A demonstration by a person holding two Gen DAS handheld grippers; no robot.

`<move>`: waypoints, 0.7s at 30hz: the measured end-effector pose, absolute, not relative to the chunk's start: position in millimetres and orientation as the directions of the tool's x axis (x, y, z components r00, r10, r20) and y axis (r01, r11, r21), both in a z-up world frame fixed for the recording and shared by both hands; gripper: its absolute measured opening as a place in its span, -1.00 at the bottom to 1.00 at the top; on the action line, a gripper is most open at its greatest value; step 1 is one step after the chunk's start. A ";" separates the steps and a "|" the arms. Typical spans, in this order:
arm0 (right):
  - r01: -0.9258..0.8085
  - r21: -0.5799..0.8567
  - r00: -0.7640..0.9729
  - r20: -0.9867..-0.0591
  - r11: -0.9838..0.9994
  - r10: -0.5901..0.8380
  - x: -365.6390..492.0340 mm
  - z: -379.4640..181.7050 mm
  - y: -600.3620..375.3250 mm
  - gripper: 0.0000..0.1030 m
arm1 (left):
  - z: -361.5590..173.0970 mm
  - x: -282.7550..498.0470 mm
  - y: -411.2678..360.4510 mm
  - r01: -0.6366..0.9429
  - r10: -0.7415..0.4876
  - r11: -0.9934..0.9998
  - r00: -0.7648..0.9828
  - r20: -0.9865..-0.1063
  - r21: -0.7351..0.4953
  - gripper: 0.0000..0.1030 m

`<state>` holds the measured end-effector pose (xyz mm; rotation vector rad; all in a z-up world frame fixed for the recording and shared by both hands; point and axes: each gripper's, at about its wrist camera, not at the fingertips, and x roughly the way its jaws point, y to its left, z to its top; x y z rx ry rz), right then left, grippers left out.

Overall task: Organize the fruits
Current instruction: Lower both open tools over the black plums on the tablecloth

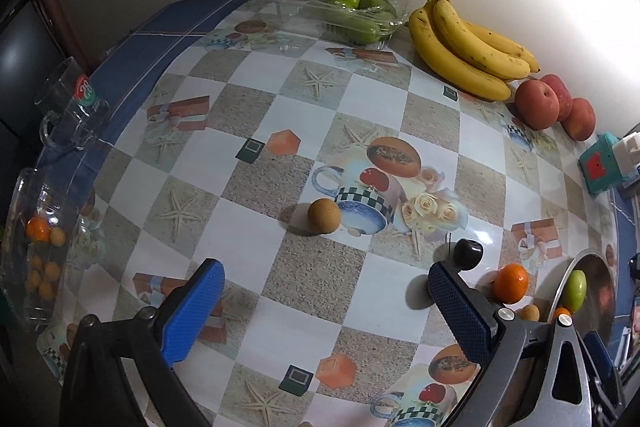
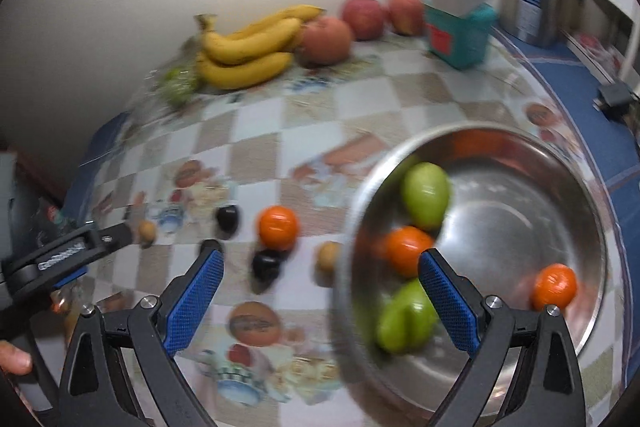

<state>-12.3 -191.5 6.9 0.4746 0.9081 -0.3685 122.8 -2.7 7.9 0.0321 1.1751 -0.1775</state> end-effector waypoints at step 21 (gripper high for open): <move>0.474 0.235 0.540 -0.839 0.849 -0.069 30.4 -1.8 -153.2 0.89 | 5.7 131.9 1.0 0.175 -0.187 0.976 0.385 -0.904 -0.128 1.00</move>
